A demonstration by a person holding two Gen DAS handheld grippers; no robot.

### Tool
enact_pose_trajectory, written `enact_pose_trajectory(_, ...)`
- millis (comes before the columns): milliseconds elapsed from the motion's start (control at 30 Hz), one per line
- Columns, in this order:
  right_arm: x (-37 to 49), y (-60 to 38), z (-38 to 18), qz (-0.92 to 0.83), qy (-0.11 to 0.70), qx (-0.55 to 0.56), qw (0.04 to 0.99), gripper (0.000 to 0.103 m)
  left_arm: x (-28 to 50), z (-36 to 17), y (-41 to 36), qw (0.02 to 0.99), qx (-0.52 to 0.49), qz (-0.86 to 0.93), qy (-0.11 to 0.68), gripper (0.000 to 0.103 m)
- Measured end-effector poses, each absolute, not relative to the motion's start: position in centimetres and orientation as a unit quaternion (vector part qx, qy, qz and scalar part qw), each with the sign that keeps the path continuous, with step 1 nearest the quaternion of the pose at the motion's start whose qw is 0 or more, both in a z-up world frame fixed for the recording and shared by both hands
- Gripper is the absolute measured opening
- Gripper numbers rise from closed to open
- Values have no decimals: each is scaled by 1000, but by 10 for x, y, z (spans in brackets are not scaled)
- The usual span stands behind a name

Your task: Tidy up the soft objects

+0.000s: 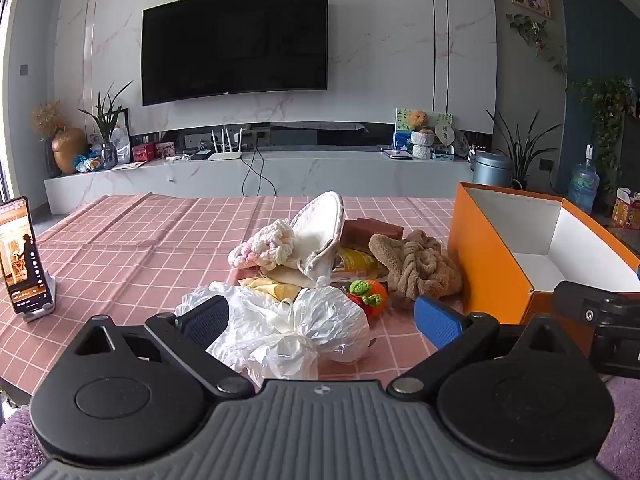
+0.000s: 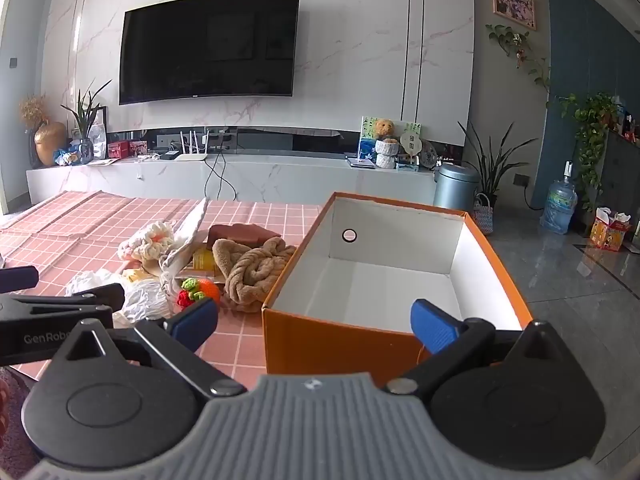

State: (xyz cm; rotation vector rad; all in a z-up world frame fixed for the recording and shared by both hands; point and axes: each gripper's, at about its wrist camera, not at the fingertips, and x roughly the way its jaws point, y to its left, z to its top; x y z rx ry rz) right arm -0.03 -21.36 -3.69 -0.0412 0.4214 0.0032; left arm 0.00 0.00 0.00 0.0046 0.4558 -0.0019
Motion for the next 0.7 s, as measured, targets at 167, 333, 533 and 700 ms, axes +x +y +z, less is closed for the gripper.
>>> enact_pose_trajectory(167,-1,-214,-37,-1,205,-19,979,101,1,0,0,974,5,-1,225,103)
enact_pose_trajectory(333,-2,-216,-36,-1,207,-15,978,101,-1,0,-3,975,9,-1,224,103)
enact_pose_trajectory(533,-4,-213,-36,-4,209,-15,978,101,-5,1,-5,974,9,0,225,103)
enact_pose_trajectory(700,-1,-215,-37,-3,213,-14,977,101,-3,0,-3,974,7,-2,228,103)
